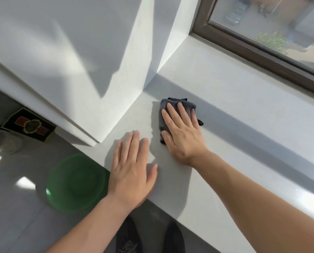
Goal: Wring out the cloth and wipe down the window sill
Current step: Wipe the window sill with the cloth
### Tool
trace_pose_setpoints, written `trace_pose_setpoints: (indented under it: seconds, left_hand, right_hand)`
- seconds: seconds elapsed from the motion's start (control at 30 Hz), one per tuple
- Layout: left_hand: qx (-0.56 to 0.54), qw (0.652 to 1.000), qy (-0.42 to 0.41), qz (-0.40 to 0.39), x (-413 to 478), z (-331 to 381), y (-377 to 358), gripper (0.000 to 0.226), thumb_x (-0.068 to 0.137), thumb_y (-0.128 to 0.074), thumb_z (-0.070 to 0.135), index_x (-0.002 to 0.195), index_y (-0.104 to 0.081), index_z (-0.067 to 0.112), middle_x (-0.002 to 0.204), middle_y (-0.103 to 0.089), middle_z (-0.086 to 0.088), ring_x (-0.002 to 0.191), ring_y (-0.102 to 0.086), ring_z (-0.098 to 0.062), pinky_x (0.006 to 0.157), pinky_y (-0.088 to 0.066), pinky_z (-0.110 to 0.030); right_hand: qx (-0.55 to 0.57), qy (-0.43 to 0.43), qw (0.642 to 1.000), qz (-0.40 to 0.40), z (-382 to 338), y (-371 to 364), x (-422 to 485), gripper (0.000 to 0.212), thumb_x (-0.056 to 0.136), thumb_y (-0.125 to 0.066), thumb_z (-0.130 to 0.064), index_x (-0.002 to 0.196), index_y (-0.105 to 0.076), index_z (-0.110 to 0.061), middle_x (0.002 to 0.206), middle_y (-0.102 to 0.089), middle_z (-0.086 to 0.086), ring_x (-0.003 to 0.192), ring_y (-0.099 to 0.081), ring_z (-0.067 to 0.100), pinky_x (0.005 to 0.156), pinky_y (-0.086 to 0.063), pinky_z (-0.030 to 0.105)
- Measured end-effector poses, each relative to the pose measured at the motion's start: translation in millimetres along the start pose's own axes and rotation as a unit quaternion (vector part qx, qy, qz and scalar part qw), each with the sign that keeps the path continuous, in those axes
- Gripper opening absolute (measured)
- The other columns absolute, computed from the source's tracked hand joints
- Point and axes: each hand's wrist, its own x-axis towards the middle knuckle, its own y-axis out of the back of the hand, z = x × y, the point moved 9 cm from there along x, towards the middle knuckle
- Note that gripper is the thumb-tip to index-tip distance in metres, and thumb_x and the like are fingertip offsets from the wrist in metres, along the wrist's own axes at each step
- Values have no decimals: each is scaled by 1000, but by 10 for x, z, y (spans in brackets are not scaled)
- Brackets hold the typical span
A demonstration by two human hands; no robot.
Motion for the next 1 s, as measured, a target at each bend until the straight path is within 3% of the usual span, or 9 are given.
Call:
trace_pose_setpoints:
  seconds: [0.07, 0.17, 0.3, 0.43, 0.6, 0.73, 0.87, 1.0]
  left_hand:
    - [-4, 1000, 17, 7, -25, 24, -24, 71, 97, -30, 53, 153, -29, 10, 165, -17, -15, 154, -5, -25, 123, -11, -52]
    - [-10, 999, 50, 7, 16, 40, -38, 71, 95, -26, 53, 152, -30, 11, 165, -17, -15, 154, -5, -25, 123, -12, -53]
    - [-50, 993, 108, 0, 28, 108, -78, 70, 90, -28, 51, 151, -21, 17, 167, -3, -11, 153, 12, -20, 123, -5, -54]
    - [-56, 989, 137, 19, 57, 106, -75, 67, 85, -37, 44, 146, -27, 19, 167, -9, -10, 154, 7, -20, 123, -3, -55]
    - [-67, 988, 134, 38, 65, 100, -71, 69, 81, -39, 43, 145, -34, 16, 165, -17, -12, 154, -2, -22, 122, -7, -55]
    - [-52, 989, 133, 34, 29, 97, -107, 74, 85, -38, 46, 151, -28, 15, 166, -11, -13, 154, 3, -23, 122, -6, -54]
    - [-71, 987, 144, 12, 7, 104, -70, 67, 86, -40, 41, 148, -30, 16, 166, -7, -13, 154, 6, -24, 122, 2, -53]
    - [-112, 979, 163, 42, -148, 470, -54, 57, 88, -42, 33, 142, -42, 13, 162, -21, -18, 153, -7, -31, 123, -5, -54]
  right_hand:
    - [-2, 66, 998, -9, -260, -15, 220, 64, 101, -19, -46, 160, -14, -23, 169, -4, -4, 155, 9, 22, 123, 10, 49]
    - [-11, 102, 994, -26, -75, -8, 140, 63, 101, -22, -42, 160, -10, -24, 169, -1, -6, 155, 10, 20, 124, 7, 48]
    - [-6, 51, 998, -27, 676, 58, -582, 63, 101, -18, -43, 161, -9, -24, 169, -1, -5, 154, 13, 18, 124, 3, 50]
    - [-3, 25, 999, -22, 830, 35, -897, 64, 100, -24, -41, 159, -19, -17, 168, -7, -1, 155, 5, 25, 124, 1, 52]
    - [5, 135, 990, -37, 217, -2, -199, 67, 96, -27, -45, 157, -26, -18, 166, -17, 1, 155, -6, 30, 124, -2, 56]
    - [24, 152, 987, -41, -47, -8, 502, 67, 96, -29, -43, 159, -21, -24, 168, -9, -7, 155, 2, 22, 123, 10, 46]
    - [20, 194, 978, -70, -17, -34, 533, 65, 98, -28, -41, 160, -11, -29, 168, 1, -13, 154, 11, 14, 123, 15, 41]
    - [8, 233, 968, -97, 53, -47, 459, 63, 104, -37, -31, 160, -7, -34, 165, 8, -19, 152, 19, 11, 123, 14, 44]
